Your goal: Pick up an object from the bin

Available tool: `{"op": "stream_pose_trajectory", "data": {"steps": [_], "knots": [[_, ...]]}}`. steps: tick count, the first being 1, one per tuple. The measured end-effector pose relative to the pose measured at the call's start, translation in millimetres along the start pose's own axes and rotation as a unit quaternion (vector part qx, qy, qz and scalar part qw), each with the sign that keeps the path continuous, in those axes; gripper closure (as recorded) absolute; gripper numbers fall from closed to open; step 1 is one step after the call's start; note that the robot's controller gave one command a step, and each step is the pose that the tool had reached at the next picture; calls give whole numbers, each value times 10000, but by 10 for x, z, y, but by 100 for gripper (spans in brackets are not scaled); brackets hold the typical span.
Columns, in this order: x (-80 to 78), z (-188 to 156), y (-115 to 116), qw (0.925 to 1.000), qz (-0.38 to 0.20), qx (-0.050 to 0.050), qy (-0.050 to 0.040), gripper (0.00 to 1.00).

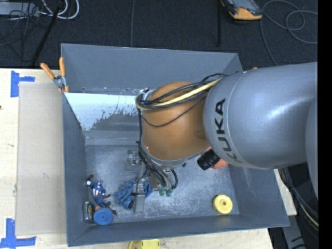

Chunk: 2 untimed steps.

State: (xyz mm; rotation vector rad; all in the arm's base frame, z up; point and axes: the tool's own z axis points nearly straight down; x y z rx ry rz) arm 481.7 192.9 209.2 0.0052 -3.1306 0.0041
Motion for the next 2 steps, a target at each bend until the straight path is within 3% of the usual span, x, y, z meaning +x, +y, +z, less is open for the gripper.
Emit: {"op": "stream_pose_trajectory", "data": {"steps": [1, 2], "knots": [[-19, -44, -14, 10000, 26, -9, -39, 0], [-279, 514, -191, 9984, -564, -12, -60, 0]]}}
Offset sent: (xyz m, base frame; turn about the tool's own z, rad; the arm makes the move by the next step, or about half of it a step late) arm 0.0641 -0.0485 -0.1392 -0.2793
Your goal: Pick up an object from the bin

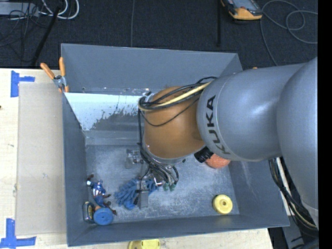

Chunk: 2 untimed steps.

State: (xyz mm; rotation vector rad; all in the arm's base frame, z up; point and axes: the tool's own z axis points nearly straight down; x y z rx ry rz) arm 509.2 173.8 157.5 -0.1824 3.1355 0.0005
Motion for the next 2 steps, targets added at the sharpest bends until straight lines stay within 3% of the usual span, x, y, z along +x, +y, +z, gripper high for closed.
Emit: {"op": "stream_pose_trajectory", "data": {"steps": [1, 2], "knots": [[-308, 802, -207, 9976, -689, 1, -6, 0], [-294, 761, -326, 9957, -924, -2, 22, 0]]}}
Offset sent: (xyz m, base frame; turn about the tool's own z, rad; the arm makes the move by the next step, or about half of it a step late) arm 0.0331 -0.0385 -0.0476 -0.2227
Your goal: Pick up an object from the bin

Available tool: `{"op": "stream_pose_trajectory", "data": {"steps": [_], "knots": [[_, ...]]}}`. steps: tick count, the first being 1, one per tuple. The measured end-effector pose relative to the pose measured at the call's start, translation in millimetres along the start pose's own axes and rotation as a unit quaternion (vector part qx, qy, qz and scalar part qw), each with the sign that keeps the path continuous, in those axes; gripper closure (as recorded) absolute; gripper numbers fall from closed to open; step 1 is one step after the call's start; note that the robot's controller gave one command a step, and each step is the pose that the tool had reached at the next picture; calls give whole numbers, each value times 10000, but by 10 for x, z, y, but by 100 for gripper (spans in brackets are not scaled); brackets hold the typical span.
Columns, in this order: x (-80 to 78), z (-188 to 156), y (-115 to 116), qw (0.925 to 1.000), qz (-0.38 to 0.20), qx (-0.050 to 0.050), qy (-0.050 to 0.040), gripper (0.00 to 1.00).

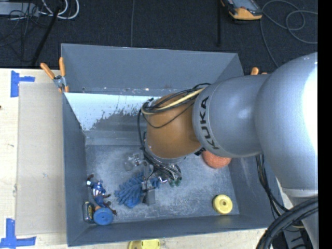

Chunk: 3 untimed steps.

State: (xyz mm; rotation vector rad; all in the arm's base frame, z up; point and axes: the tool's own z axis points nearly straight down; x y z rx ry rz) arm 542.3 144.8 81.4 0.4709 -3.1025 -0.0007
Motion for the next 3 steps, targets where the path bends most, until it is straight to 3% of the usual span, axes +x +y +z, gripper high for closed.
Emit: {"op": "stream_pose_trajectory", "data": {"steps": [1, 2, 3], "knots": [[-24, -59, 48, 9999, 106, 2, -21, 0], [62, 98, -124, 9992, 407, -11, -41, 100], [61, 98, -124, 9992, 407, -11, -41, 100]]}}
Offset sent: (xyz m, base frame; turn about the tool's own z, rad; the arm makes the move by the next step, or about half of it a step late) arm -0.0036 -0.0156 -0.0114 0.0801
